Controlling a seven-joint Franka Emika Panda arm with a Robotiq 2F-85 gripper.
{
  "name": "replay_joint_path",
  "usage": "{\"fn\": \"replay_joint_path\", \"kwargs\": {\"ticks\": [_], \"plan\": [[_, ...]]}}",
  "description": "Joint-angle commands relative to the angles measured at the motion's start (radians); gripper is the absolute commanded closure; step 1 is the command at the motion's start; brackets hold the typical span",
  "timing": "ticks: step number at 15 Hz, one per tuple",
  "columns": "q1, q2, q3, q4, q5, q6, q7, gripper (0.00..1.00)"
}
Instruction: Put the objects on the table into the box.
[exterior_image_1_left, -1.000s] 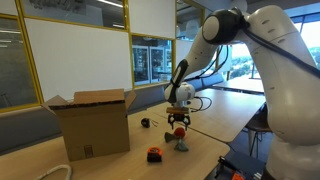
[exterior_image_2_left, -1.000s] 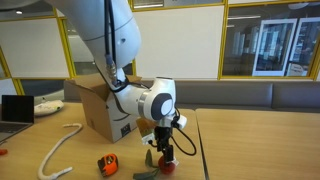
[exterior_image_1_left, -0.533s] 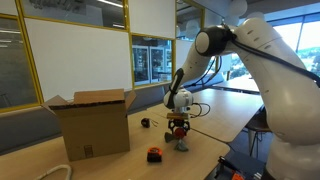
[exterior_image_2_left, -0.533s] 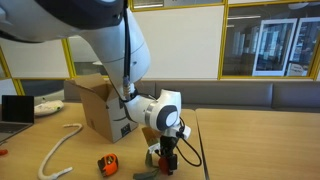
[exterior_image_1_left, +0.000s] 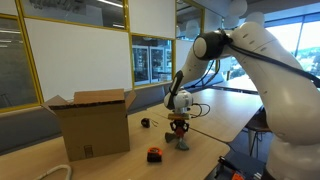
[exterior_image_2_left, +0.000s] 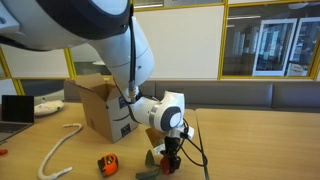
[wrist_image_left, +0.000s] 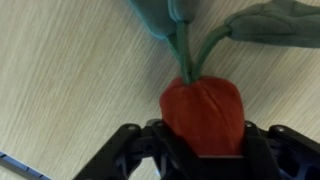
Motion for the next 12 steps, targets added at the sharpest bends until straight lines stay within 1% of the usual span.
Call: {"fn": "replay_joint_path", "kwargs": {"ticks": [1, 3, 4, 5, 7, 8, 9, 12], "plan": [[0.022, -0.035, -0.027, 0.001, 0.015, -0.022, -0.021, 0.86], [0.046, -0.096, -0.048, -0.04, -0.002, -0.014, -0.004, 0.97], [0.067, -0.143, -0.065, -0.073, -0.017, -0.005, 0.009, 0.99], [0.087, -0.184, -0.079, -0.095, -0.031, 0.0, 0.019, 0.96], [0.144, -0.272, -0.118, -0.141, -0.091, 0.028, 0.05, 0.97], [0.166, -0.314, -0.131, -0.157, -0.127, 0.036, 0.062, 0.96], [0.2, -0.354, -0.152, -0.168, -0.187, 0.045, 0.096, 0.96], [0.272, -0.477, -0.174, -0.184, -0.384, 0.044, 0.204, 0.96]]}}
